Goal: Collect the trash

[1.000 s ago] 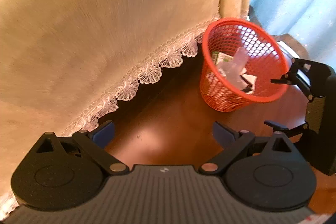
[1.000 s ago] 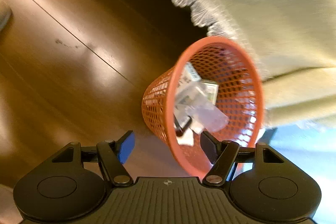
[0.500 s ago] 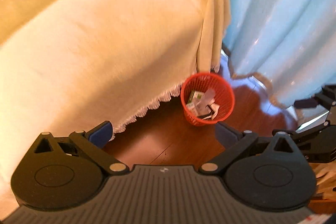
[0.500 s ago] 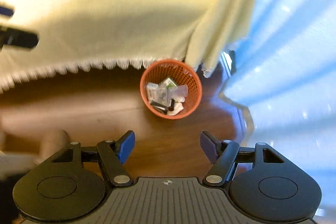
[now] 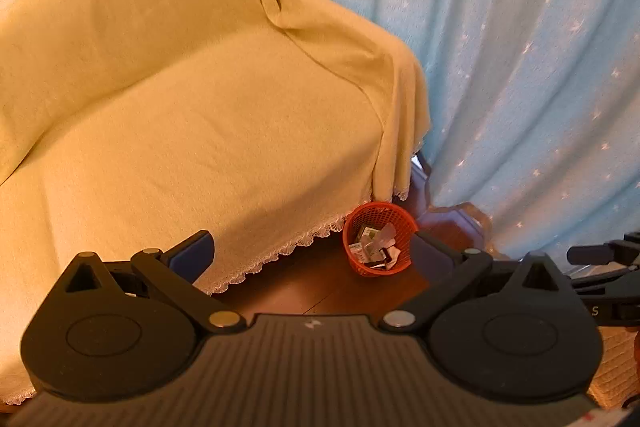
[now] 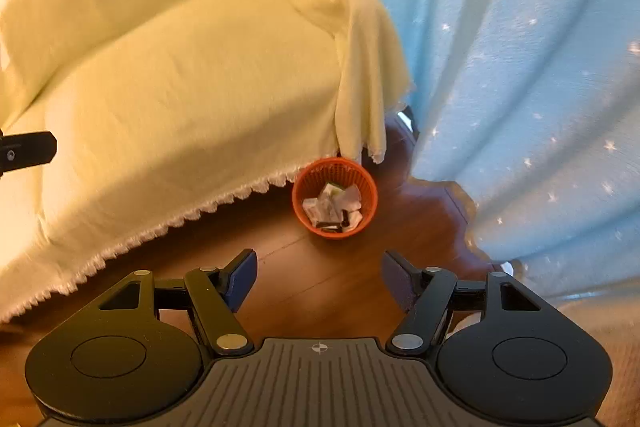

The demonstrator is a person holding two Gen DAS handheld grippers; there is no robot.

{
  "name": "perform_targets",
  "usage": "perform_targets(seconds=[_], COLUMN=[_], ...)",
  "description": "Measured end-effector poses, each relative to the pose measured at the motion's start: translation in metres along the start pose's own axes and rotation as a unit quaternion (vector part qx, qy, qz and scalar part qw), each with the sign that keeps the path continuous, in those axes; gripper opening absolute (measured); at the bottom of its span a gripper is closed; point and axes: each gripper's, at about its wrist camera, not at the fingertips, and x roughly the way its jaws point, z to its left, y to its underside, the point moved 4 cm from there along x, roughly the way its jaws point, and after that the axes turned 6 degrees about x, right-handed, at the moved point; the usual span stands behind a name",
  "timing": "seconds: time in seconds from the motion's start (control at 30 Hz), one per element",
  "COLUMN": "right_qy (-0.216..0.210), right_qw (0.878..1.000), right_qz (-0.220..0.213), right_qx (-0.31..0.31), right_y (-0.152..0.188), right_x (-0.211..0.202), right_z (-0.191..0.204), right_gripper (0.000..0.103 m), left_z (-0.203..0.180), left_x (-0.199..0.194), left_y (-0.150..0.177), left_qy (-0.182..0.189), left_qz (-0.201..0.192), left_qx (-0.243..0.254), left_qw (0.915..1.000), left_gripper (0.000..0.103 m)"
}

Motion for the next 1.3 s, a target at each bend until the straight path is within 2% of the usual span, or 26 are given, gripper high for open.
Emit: perform_targets(seconds=[0.2, 0.33, 0.57, 0.93, 1.3], right_qy=[0.021, 0.034, 0.036, 0.025, 0.003], right_qw=[0.999, 0.997, 0.996, 0.995, 0.995], right_qz=[-0.036, -0.056, -0.075, -0.097, -0.099], right_qx=[0.019, 0.032, 0.037, -0.007, 0.000], right_y=[0.011, 0.026, 0.046, 0.046, 0.052], right_x=[-0.038, -0.056, -0.082, -0.113, -0.124], right_z=[0.031, 0.054, 0.081, 0.085, 0.078], right_gripper=[0.066, 0.066, 0.066, 0.066, 0.066], left_z=[0.016, 0.032, 0.055, 0.060, 0.037], left_x=[-0.037, -0.060, -0.096, -0.129, -0.137], left_y=[0.008, 0.024, 0.047, 0.054, 0.051], left_qy=[0.016, 0.013, 0.009, -0.022, -0.027], left_qz=[-0.011, -0.020, -0.031, -0.040, -0.045], left_qx=[0.011, 0.027, 0.017, -0.022, -0.001], left_qw=[0.9998, 0.9994, 0.9993, 0.9987, 0.9986], left_gripper=[0.102, 0.102, 0.102, 0.102, 0.102])
